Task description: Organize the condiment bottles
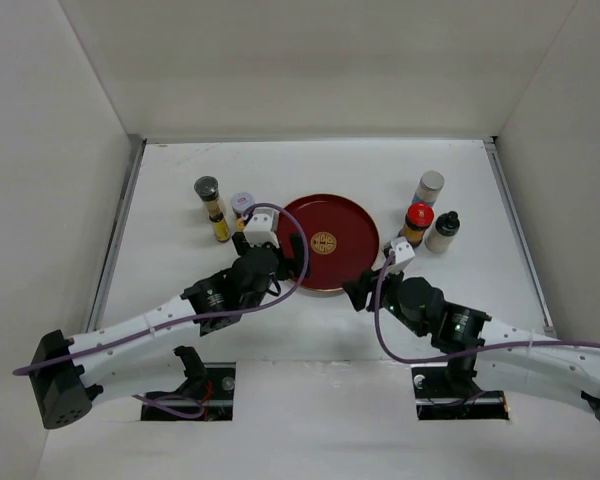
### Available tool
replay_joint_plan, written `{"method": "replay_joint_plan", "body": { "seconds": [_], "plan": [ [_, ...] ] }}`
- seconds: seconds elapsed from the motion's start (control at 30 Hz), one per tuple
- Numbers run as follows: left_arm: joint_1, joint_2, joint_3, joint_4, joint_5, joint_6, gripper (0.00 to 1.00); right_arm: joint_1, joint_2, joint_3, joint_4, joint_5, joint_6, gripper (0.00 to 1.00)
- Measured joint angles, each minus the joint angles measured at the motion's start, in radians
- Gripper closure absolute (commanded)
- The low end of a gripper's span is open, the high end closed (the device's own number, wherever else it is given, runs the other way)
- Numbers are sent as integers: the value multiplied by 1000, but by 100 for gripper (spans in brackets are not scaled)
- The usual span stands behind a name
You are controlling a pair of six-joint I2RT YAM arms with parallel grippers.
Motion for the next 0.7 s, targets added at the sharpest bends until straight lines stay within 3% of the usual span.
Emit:
{"method": "replay_joint_plan", "body": {
  "seconds": [0.07,0.17,0.27,0.57,0.6,0.67,0.7],
  "plan": [
    [7,0,0,0,0,8,0,0,0,-3,0,-2,0,49],
    [24,1,0,4,-2,24,0,0,9,-3,9,-6,7,72],
    [28,5,1,11,-10,46,0,0,45,-3,18,-7,22,86],
    [-13,-47,22,68,-82,166,0,0,142,5,48,-8,29,90],
    [-13,-65,26,75,-96,177,10,0,142,5,58,-8,27,90],
    [-10,-101,35,91,-121,189,51,-1,142,5,76,-12,27,90],
    [-3,-116,40,95,-135,199,58,-5,142,5,84,-18,26,90]
  ]
}}
